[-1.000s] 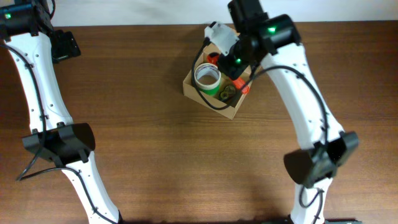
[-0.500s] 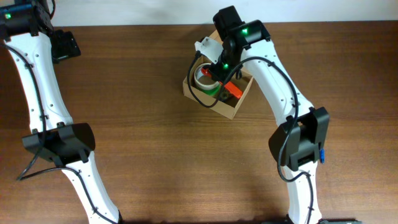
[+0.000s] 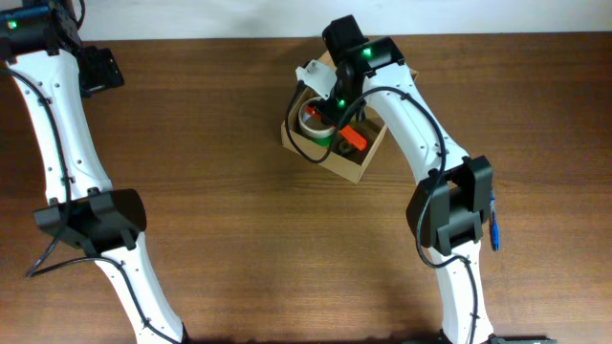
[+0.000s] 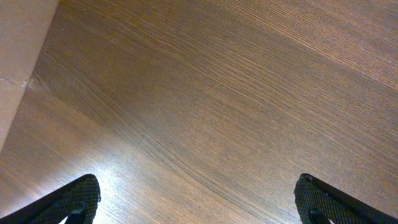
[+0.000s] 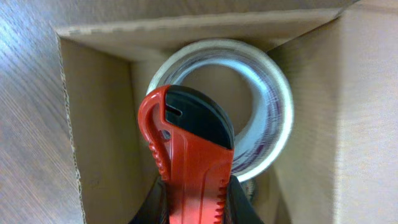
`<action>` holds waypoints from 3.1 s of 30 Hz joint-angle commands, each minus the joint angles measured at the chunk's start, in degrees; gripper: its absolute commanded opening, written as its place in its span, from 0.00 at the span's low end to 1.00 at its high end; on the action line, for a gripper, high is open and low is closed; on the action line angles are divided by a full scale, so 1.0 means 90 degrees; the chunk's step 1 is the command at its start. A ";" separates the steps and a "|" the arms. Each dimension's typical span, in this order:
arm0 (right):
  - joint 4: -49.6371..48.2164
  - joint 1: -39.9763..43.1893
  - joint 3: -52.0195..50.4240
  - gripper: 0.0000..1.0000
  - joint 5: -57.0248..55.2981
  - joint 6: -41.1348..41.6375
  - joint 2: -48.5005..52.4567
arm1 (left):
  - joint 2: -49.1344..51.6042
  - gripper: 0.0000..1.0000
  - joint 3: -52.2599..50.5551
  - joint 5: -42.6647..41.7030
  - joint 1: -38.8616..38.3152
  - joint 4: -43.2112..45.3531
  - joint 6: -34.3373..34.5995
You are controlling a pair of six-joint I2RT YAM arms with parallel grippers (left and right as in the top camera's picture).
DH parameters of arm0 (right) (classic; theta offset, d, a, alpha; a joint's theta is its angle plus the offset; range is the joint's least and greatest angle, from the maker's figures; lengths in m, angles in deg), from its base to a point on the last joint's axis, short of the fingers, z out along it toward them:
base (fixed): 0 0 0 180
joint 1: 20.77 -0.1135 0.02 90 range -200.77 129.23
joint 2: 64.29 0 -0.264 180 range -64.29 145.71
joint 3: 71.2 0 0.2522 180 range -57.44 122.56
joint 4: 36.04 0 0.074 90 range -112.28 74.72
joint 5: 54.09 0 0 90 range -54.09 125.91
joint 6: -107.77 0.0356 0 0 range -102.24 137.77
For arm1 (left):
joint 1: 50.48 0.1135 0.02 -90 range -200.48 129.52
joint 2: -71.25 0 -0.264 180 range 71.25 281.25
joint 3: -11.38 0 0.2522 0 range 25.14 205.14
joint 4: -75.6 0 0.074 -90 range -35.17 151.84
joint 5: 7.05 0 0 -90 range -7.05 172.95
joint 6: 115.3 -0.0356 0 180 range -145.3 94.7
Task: Pack container
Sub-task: 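Carry the orange box cutter into the box and lower it, then open the right gripper and lift it out of the box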
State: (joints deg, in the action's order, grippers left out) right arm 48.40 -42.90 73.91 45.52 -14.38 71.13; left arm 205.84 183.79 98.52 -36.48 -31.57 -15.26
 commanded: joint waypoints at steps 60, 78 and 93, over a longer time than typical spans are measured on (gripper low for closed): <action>0.0160 -0.0367 -0.0879 0.38 0.0308 -0.0049 0.0209 | -0.0056 1.00 -0.0041 -0.0024 0.0022 0.0012 -0.0034; 0.0651 -0.0367 0.1039 0.42 0.0017 0.0486 0.0002 | -0.0056 1.00 -0.0041 -0.0024 0.0022 0.0012 -0.0034; 0.0889 0.0355 0.0651 0.50 -0.1175 0.1039 -0.2283 | -0.0056 1.00 -0.0039 -0.0024 0.0022 0.0012 -0.0034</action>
State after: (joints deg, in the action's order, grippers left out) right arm 57.18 -43.58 82.85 37.41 -6.11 60.75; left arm 205.84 183.79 98.52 -36.48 -31.57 -15.26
